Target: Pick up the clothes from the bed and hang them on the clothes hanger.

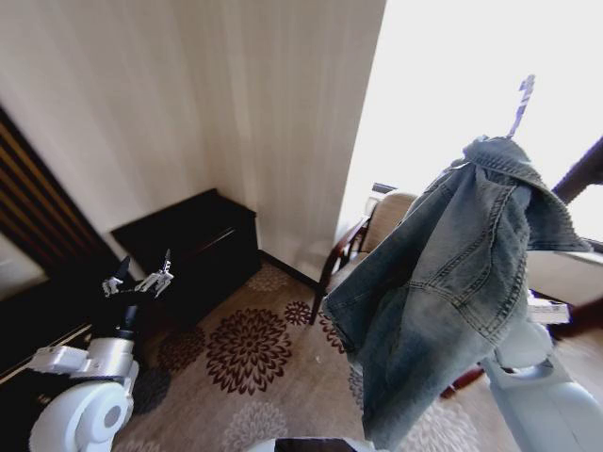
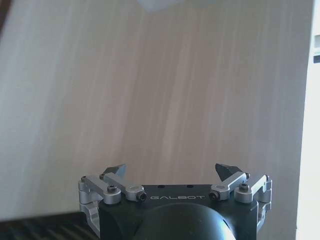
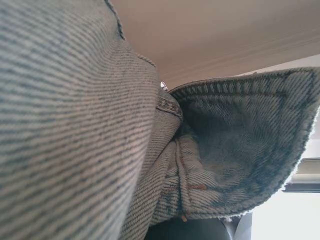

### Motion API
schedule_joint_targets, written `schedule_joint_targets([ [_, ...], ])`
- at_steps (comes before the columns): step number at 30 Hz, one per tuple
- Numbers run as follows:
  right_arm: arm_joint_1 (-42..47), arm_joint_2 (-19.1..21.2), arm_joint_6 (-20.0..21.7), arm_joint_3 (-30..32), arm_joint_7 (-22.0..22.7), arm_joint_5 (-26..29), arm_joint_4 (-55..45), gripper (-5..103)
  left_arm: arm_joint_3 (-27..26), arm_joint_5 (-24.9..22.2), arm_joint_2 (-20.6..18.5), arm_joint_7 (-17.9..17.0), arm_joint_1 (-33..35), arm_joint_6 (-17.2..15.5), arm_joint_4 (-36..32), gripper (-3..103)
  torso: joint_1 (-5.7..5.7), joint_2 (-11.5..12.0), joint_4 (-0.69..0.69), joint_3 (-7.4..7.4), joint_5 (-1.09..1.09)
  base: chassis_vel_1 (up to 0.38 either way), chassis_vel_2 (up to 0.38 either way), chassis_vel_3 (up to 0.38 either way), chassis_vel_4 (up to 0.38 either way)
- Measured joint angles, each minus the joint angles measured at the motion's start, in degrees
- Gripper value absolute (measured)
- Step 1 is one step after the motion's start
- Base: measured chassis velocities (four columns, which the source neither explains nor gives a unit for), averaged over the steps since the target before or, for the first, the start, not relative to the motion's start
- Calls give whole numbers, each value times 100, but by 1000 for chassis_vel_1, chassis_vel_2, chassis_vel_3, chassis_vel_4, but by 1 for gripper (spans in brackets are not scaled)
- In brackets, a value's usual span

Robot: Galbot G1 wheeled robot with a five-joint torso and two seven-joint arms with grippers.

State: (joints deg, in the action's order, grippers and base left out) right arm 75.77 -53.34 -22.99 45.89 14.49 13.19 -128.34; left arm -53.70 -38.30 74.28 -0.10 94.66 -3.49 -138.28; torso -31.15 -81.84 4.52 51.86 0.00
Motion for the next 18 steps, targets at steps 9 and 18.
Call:
schedule_joint_targets([
  [9,-72,9,1,-62,4,9,54,17,-11,10,11,16,5,2,3,100,0,0,0,0,0,-121,-125,-124,-129],
  [18,-71,4,-1,-74,11,1,96,17,17,52,72,31,-7,4,25,100,0,0,0,0,0,-119,-125,-118,-119],
])
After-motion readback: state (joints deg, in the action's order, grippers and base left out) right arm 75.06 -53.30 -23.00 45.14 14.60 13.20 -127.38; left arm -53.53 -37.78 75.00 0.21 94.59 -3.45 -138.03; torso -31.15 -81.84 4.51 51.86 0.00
